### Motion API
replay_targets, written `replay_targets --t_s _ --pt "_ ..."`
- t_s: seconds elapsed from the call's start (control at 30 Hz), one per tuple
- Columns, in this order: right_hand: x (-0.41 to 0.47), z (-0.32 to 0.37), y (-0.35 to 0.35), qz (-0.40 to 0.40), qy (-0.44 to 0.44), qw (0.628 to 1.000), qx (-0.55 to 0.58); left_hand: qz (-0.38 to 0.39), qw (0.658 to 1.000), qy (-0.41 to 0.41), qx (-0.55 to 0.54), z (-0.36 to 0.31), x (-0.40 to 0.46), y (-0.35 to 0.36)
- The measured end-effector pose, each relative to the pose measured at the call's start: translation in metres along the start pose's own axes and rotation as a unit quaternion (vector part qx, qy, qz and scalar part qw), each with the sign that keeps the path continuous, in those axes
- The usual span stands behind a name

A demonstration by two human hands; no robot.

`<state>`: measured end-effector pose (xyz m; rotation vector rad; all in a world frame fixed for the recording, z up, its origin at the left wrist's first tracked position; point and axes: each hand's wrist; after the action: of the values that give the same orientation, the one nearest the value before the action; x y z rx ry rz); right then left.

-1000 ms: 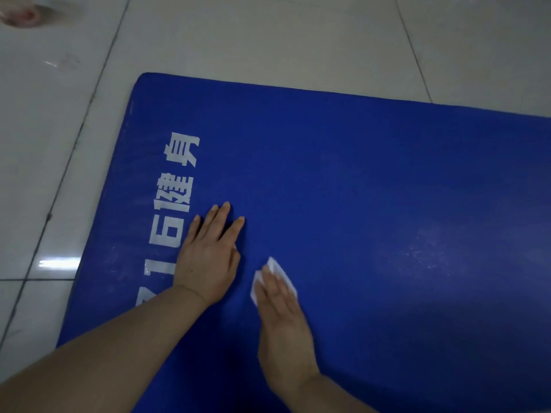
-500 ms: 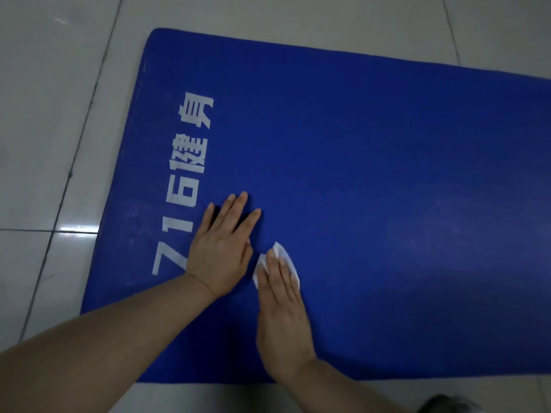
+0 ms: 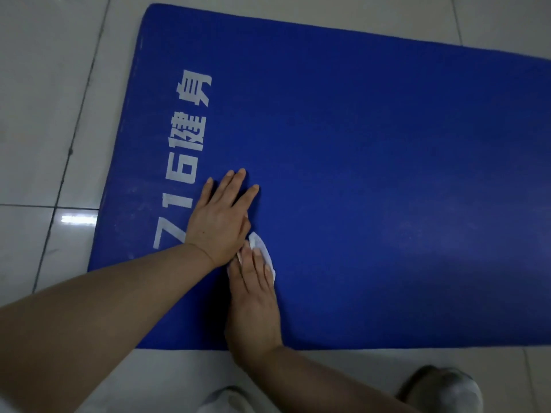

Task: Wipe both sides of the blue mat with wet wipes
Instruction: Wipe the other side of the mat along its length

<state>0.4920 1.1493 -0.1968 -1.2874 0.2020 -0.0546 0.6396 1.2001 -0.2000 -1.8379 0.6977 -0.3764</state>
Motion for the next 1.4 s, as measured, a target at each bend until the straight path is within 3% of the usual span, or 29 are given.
replay_targets --t_s 0.1,0.27,0.37,0.53,0.6,0.7,0.8,0.9,1.07,1.23,1.4 --pt "-0.006 -0.038 -0.007 0.001 -0.026 1.0 -0.013 -0.008 1.0 0.001 0.001 0.002 -0.002 -0.002" --pt "-0.046 -0.1 -0.023 -0.025 0.127 0.991 -0.017 -0.023 1.0 0.001 -0.008 0.008 -0.007 -0.001" --pt "-0.061 -0.07 -0.007 -0.037 0.054 0.998 -0.003 -0.015 1.0 -0.004 -0.007 0.009 -0.007 -0.001" --pt "-0.049 -0.041 -0.006 0.016 -0.106 0.994 -0.018 -0.018 1.0 -0.001 -0.007 0.009 -0.008 0.0" --pt "-0.056 -0.068 -0.011 0.02 -0.079 0.997 -0.015 -0.019 1.0 -0.001 -0.011 0.01 -0.009 0.001" --pt "-0.084 -0.123 -0.025 0.01 0.034 0.999 -0.038 -0.016 1.0 -0.005 -0.008 0.011 -0.011 0.0" --pt "-0.095 -0.135 -0.034 0.018 0.123 0.989 -0.078 -0.017 1.0 -0.002 -0.015 0.01 -0.01 0.002" --pt "-0.086 -0.108 -0.018 -0.029 0.058 0.996 -0.067 -0.022 1.0 0.008 -0.018 0.009 -0.008 0.002" --pt "-0.07 -0.084 -0.015 0.002 -0.087 0.995 -0.045 -0.019 0.999 0.039 -0.024 0.003 -0.005 0.003" --pt "-0.091 -0.143 -0.038 0.03 0.07 0.994 -0.078 -0.013 0.997 0.061 -0.043 -0.02 -0.003 0.007" --pt "-0.07 -0.121 -0.027 0.005 0.108 0.992 -0.06 -0.021 0.995 0.071 -0.068 -0.046 0.017 0.009"
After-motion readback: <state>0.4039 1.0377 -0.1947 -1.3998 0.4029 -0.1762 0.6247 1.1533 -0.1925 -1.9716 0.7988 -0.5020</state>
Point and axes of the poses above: each hand's wrist, its own x-axis towards the middle knuckle, its own y-axis out of the palm, z = x × y, and after that the axes turned 11 degrees about -x, right-handed
